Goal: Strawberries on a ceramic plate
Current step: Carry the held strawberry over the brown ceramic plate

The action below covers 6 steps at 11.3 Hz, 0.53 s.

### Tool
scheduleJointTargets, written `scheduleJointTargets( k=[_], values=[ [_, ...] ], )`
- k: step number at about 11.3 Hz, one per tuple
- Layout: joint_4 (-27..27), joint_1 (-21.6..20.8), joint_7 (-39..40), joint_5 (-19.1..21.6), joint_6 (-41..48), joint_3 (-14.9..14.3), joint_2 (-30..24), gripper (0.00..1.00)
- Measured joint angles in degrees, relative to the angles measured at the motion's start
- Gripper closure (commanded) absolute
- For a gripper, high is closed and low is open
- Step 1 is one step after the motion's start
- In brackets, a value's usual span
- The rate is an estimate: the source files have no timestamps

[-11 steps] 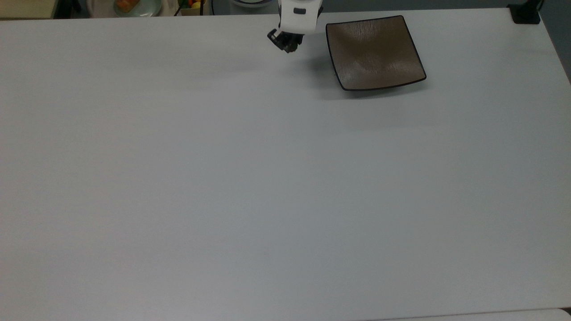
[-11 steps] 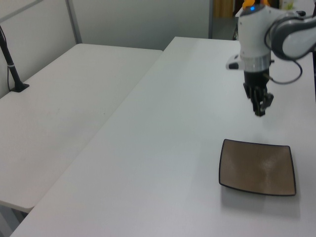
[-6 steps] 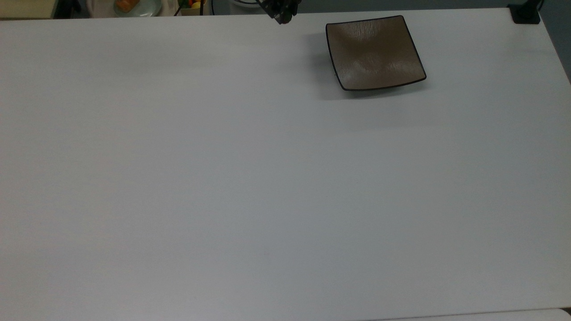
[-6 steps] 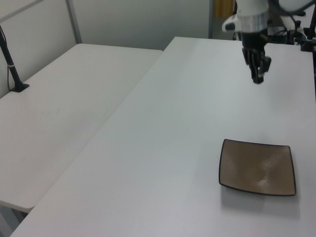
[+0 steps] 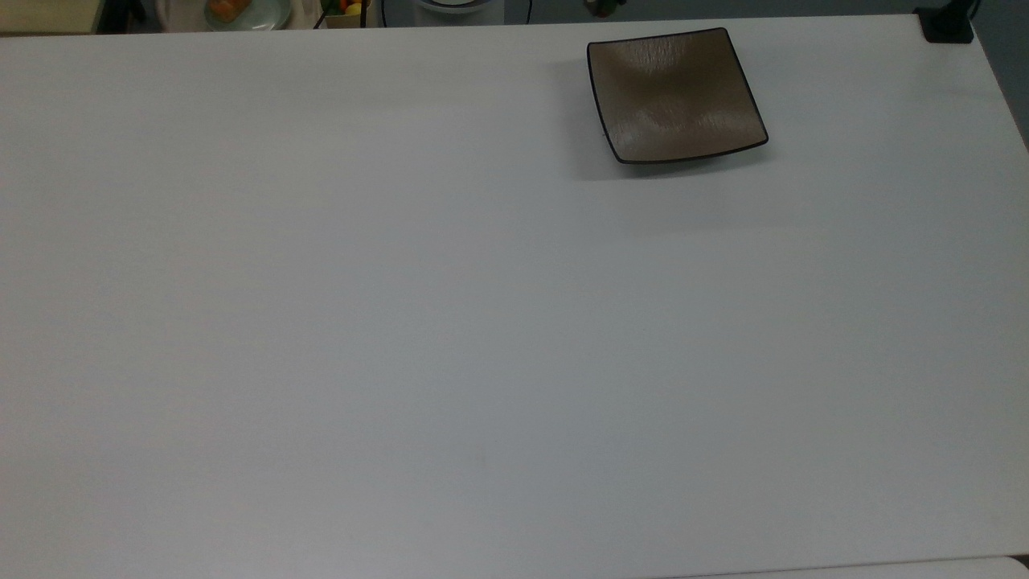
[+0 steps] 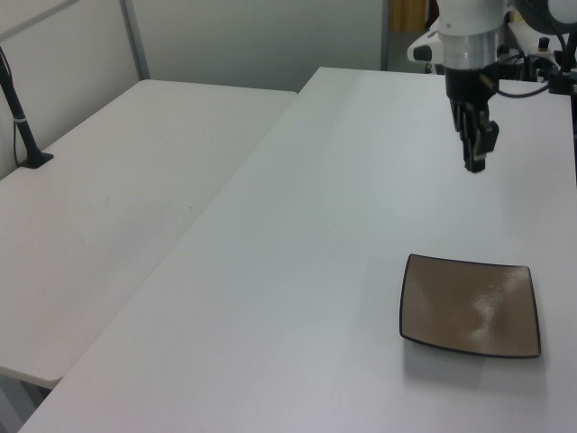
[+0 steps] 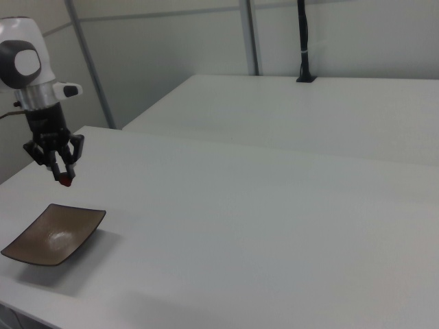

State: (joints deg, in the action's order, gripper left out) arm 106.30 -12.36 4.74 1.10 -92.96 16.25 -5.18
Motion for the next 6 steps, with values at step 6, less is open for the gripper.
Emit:
scheduleJointTargets(
  k=[6],
  values=[
    [0.71,-2.04,-12.04,7.53,-2.25,1.18,5.18,1.00]
  ],
)
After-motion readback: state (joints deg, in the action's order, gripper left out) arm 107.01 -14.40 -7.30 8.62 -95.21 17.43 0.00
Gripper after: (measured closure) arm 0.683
